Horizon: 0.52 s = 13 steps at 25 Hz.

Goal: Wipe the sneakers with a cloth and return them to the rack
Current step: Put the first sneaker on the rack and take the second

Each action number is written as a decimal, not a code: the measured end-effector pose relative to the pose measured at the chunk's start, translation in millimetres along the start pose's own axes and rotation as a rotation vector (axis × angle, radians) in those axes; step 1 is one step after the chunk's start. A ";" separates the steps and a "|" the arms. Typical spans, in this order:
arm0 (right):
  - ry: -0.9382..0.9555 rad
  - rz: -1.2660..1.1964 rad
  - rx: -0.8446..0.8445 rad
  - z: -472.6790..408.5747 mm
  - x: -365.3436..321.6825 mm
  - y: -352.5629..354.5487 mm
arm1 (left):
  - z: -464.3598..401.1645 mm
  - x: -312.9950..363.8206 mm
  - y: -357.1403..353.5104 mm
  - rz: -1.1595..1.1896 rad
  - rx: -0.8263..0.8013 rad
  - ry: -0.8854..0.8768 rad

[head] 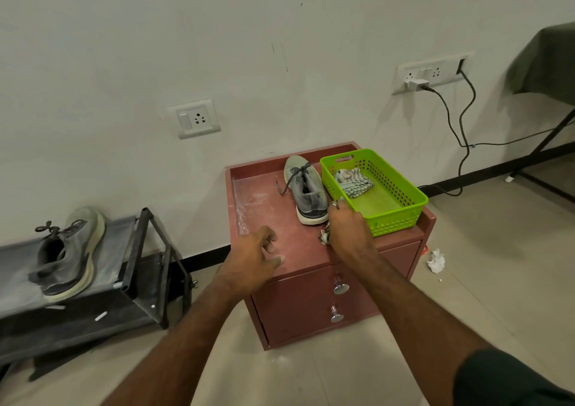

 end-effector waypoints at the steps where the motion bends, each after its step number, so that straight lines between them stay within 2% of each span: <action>1: 0.029 -0.034 0.031 1.9 -8.9 2.2 | 1.5 -0.5 7.2 -0.004 0.020 -0.003; 5: 0.270 -0.257 0.189 25.3 -82.0 28.5 | 21.3 -15.2 58.5 -0.004 0.175 0.035; 9: 0.524 -0.365 0.178 53.8 -174.0 37.1 | 64.0 -60.7 130.9 -0.012 0.358 0.142; 13: 0.738 -0.394 0.084 64.8 -286.2 53.5 | 121.1 -123.5 208.1 -0.105 0.485 0.324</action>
Point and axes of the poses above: each hand's wrist, its own z-axis away from the middle knuckle, its own y-axis out of the back of the hand, x = y × z, the point moved 3 cm from there along -z, towards the middle knuckle, and after that the axes turned 9 degrees about z, right-handed, at the moved point
